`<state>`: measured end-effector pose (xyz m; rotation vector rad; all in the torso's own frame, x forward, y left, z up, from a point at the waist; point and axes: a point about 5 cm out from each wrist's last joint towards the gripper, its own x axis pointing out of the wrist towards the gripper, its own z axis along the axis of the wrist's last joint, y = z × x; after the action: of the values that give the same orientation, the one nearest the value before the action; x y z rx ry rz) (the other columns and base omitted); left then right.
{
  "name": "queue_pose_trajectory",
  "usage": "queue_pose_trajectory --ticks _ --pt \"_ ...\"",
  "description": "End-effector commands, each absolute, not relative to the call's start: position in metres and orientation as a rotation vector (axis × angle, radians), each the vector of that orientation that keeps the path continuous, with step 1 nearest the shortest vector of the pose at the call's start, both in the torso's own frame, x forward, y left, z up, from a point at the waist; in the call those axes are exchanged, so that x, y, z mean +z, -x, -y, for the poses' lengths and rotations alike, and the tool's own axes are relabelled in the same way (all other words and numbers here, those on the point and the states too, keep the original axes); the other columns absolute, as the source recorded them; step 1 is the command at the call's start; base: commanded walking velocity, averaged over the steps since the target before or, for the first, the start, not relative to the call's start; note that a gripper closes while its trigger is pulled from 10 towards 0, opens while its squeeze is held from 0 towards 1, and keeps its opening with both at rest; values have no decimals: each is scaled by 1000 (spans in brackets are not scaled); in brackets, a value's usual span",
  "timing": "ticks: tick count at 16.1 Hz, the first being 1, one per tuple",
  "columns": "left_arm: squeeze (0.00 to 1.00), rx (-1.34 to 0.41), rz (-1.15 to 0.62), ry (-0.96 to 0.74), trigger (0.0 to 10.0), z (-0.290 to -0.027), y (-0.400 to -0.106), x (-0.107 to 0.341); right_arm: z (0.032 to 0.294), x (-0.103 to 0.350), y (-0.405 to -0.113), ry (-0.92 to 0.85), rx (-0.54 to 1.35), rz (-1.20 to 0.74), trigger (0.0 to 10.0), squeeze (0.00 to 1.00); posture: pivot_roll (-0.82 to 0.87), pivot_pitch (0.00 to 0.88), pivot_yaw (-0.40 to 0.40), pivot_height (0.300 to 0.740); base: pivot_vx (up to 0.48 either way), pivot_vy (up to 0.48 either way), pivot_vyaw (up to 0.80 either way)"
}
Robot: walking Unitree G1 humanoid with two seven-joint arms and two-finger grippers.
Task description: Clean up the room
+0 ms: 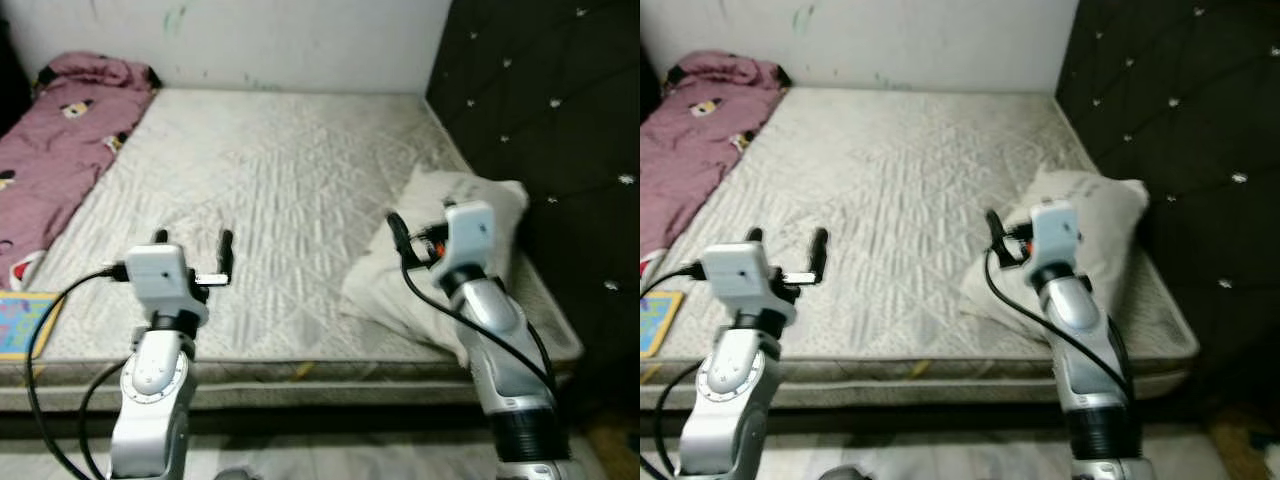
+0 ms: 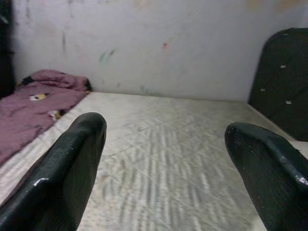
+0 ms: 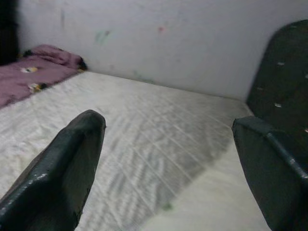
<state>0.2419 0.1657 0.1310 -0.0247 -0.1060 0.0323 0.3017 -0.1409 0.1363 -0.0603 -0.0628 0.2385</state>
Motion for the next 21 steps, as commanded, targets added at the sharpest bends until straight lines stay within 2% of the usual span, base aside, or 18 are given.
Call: queue_pose_trajectory --ticks 1,4,6,10,21 --pt "0 44 110 21 10000 -168 -243 133 136 140 -303 68 257 79 10000 0 -81 0 -47 740 382 0 0" --pt "0 76 80 -31 10000 -168 -248 131 136 143 -305 71 256 88 10000 0 -71 0 -47 740 0 0 -275" --pt "0 126 82 -53 10000 -177 -249 132 132 143 -303 64 258 89 10000 0 -64 0 -42 740 0 0 0" --pt "0 102 70 -33 10000 -176 -247 130 132 138 -301 64 255 74 10000 0 -68 0 -39 740 0 0 0" --pt "0 92 67 -10 10000 -173 -249 129 135 134 -304 67 238 53 10000 0 -75 0 -40 740 0 -283 0"
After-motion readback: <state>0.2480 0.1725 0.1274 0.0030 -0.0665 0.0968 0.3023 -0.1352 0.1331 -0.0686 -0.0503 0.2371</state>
